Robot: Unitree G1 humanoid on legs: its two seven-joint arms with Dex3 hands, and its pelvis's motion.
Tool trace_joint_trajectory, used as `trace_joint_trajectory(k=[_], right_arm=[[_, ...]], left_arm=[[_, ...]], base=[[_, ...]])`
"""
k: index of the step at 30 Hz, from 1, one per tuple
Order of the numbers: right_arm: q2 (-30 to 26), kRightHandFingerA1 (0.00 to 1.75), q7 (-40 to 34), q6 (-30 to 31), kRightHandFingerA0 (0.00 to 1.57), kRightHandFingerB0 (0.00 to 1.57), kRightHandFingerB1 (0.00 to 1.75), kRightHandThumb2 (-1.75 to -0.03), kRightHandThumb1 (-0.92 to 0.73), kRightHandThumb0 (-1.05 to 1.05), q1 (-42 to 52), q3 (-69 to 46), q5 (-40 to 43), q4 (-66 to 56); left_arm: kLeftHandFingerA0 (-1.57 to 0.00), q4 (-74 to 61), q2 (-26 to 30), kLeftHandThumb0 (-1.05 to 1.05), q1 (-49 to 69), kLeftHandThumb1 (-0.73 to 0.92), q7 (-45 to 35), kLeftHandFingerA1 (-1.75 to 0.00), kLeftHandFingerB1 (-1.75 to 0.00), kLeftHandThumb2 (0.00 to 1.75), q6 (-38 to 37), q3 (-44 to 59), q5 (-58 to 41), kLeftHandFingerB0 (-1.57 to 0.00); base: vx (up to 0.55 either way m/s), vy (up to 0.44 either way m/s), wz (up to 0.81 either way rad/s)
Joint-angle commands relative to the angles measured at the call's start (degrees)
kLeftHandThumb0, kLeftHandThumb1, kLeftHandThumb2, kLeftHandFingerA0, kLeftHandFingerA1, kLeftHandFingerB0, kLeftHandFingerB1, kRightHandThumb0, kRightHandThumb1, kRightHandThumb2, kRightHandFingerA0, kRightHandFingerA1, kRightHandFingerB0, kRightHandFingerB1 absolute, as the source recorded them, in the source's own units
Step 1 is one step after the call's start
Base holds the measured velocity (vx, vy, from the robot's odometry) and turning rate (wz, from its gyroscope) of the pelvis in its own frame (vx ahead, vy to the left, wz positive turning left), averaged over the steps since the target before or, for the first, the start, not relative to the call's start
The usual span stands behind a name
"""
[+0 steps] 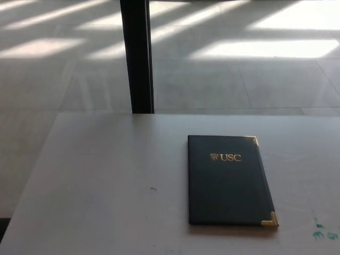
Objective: The robot uses its left hand to push the cover of the diary kept in the middle of the desk to close it
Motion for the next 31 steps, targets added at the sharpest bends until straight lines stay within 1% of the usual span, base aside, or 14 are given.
trace_joint_trajectory(k=[1, 5, 6, 8, 10, 12, 13, 16, 17, 21, 23, 24, 25, 31], right_arm=[[-1.9, 0.97, 0.3, -1.4, 0.59, 0.38, 0.54, -0.88, -0.72, -1.03, 0.2, -1.2, 0.7, 1.6], [-1.9, 1.0, 0.9, -1.6, 0.58, 0.4, 0.51, -0.68, -0.9, -0.99, 0.1, -1.0, 0.9, 1.3], [-2.0, 1.0, 1.2, -1.9, 0.58, 0.39, 0.52, -0.68, -0.91, -0.99, 0.3, -0.6, 0.5, 1.2], [-2.0, 0.94, 1.4, -1.6, 0.58, 0.35, 0.59, -1.13, -0.69, -0.94, 0.1, -0.5, 0.7, 0.5], [-2.5, 0.97, 1.4, -1.5, 0.56, 0.37, 0.5, -0.68, -0.92, -0.98, -0.7, -0.5, 0.7, 1.4], [-2.1, 0.95, 0.2, -1.0, 0.63, 0.41, 0.51, -0.68, -0.91, -0.98, -0.7, -0.6, 0.5, 0.4], [-2.3, 0.94, 0.3, -1.0, 0.62, 0.4, 0.51, -0.68, -0.9, -0.99, -1.0, -0.6, 0.6, 0.6], [-2.5, 0.92, 0.9, -1.4, 0.63, 0.38, 0.5, -0.68, -0.91, -1.0, -1.0, -0.4, 0.6, 1.1], [-2.1, 0.92, 0.8, -1.5, 0.65, 0.38, 0.49, -0.68, -0.91, -1.0, -0.7, -0.6, 0.8, 0.7], [-2.5, 0.93, 2.0, -2.7, 0.6, 0.36, 0.5, -0.68, -0.92, -0.99, -0.8, -0.4, 0.7, 2.1], [-2.9, 0.88, 1.4, -2.8, 0.59, 0.32, 0.57, -1.16, -0.72, -0.94, -0.6, 0.4, -0.5, 2.5], [-2.9, 0.93, 1.5, -2.8, 0.54, 0.34, 0.5, -0.71, -0.92, -0.98, -0.6, 0.5, -0.5, 2.8], [-2.8, 0.94, 1.3, -2.1, 0.54, 0.35, 0.5, -0.71, -0.92, -0.97, -0.4, 0.4, -0.2, 2.3], [-2.5, 0.96, 1.6, -1.2, 0.5, 0.31, 0.51, -0.72, -0.92, -0.97, -0.1, 0.4, 0.6, 1.4]], left_arm=[[-0.64, 23.6, -4.3, -0.91, 2.3, 0.92, 11.0, -0.95, -0.74, 0.69, -18.6, 20.9, -9.8, -0.42], [-1.21, 28.3, -3.8, -0.94, 2.3, 0.91, 11.7, -1.18, -1.01, 0.68, -20.1, 20.1, -6.9, -0.75], [-1.24, 29.2, -3.5, -0.92, 2.3, 0.67, 12.1, -1.2, -1.03, 1.11, -19.6, 19.9, -6.3, -0.82], [-0.94, 31.4, -3.2, -0.98, 1.8, 0.65, 12.5, -1.15, -1.11, 1.03, -20.2, 19.9, -5.5, -0.73], [-0.73, 31.0, -3.3, -0.98, 2.9, 0.92, 11.8, -1.0, -1.19, 0.7, -19.0, 17.6, -3.3, -0.68], [-0.99, 33.3, -2.2, -0.91, 2.8, 0.7, 9.8, -1.04, -1.26, 1.17, -16.1, 16.7, -3.2, -1.11], [-0.79, 34.3, -1.8, -0.9, 2.3, 0.71, 8.7, -0.96, -1.05, 1.22, -16.0, 16.2, -3.3, -0.69], [-0.6, 35.7, -1.2, -0.92, 1.3, 0.67, 3.6, -0.84, -0.83, 1.09, -17.2, 14.7, -4.6, -0.54], [-0.55, 35.6, -1.0, -0.91, 1.4, 0.92, 1.5, -0.83, -0.74, 0.69, -18.0, 13.8, -4.6, -0.49], [-0.46, 36.7, 0.4, -0.9, 0.1, 0.68, -3.5, -0.76, -0.68, 1.11, -16.7, 13.2, -7.3, -0.42], [-0.49, 37.8, 1.7, -0.93, -0.7, 0.9, -5.6, -0.84, -0.7, 0.68, -16.1, 12.3, -7.6, -0.44], [-0.51, 38.1, 2.1, -0.92, -0.7, 0.66, -6.2, -0.82, -0.72, 1.1, -15.9, 12.0, -7.7, -0.46], [-0.53, 38.7, 2.8, -0.94, -0.6, 0.9, -6.9, -0.85, -0.71, 0.67, -16.0, 11.1, -7.3, -0.48], [-0.49, 40.8, 4.7, -0.94, -0.5, 0.91, -8.9, -0.89, -0.71, 0.68, -17.1, 8.8, -7.4, -0.42]], base=[[0.0, 0.0, 0.0], [0.0, 0.0, 0.0], [0.0, 0.0, 0.0], [0.0, 0.0, 0.0], [0.0, 0.0, 0.0], [0.0, 0.0, 0.0], [0.0, 0.0, 0.0], [0.0, 0.0, 0.0], [0.0, 0.0, 0.0], [0.0, 0.0, 0.0], [0.0, 0.0, 0.0], [0.0, 0.0, 0.0], [0.0, 0.0, 0.0], [0.0, 0.0, 0.0]])
